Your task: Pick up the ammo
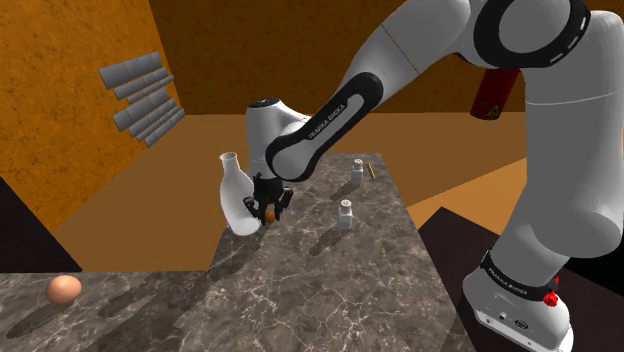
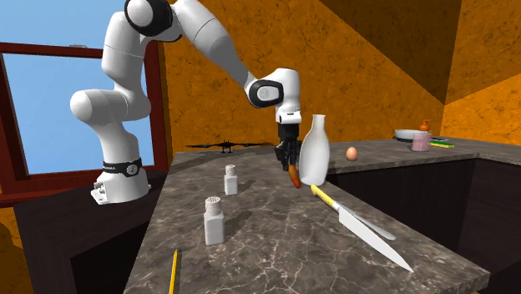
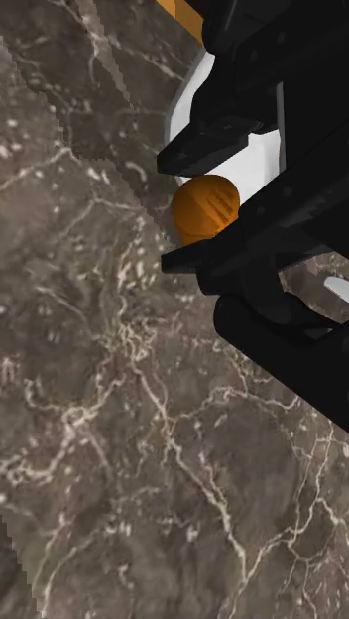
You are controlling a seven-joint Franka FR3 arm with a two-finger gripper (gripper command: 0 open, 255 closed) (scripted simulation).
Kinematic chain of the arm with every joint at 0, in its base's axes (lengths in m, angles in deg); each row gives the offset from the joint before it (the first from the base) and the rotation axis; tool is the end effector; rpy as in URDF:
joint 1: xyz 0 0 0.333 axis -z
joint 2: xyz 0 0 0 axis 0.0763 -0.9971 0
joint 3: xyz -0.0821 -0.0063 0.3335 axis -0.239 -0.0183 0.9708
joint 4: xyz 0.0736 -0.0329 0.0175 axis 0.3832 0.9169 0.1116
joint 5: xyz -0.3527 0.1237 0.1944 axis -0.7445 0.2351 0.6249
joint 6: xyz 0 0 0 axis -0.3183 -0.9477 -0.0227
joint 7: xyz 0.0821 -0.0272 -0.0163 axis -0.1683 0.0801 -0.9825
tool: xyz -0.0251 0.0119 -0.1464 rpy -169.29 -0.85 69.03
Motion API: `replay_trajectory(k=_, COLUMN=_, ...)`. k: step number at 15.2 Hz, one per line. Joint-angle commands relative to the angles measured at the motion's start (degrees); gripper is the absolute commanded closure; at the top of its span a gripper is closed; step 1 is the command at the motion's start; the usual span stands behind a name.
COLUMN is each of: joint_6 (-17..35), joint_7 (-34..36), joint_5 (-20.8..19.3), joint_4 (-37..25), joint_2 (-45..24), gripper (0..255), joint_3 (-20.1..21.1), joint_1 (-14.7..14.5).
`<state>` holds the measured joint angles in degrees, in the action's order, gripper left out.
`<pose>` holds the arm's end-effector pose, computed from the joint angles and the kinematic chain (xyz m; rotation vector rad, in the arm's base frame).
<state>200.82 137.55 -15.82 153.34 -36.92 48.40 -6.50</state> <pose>0.5529 0.3290 0.2352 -3.0649 0.3585 -0.0321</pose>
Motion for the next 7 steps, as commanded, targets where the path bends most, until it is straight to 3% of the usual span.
replay_trajectory(k=1, joint_6=-1.5, joint_7=-0.3, joint_5=0.6, joint_4=-0.5, joint_2=1.0, gripper=255, joint_3=0.3, joint_1=0.2)
replay_trajectory(k=7, joint_6=-4.0, joint_7=-1.0, joint_5=1.7, joint_4=-1.1, joint_2=3.1, gripper=255, joint_3=0.9, joint_1=0.7)
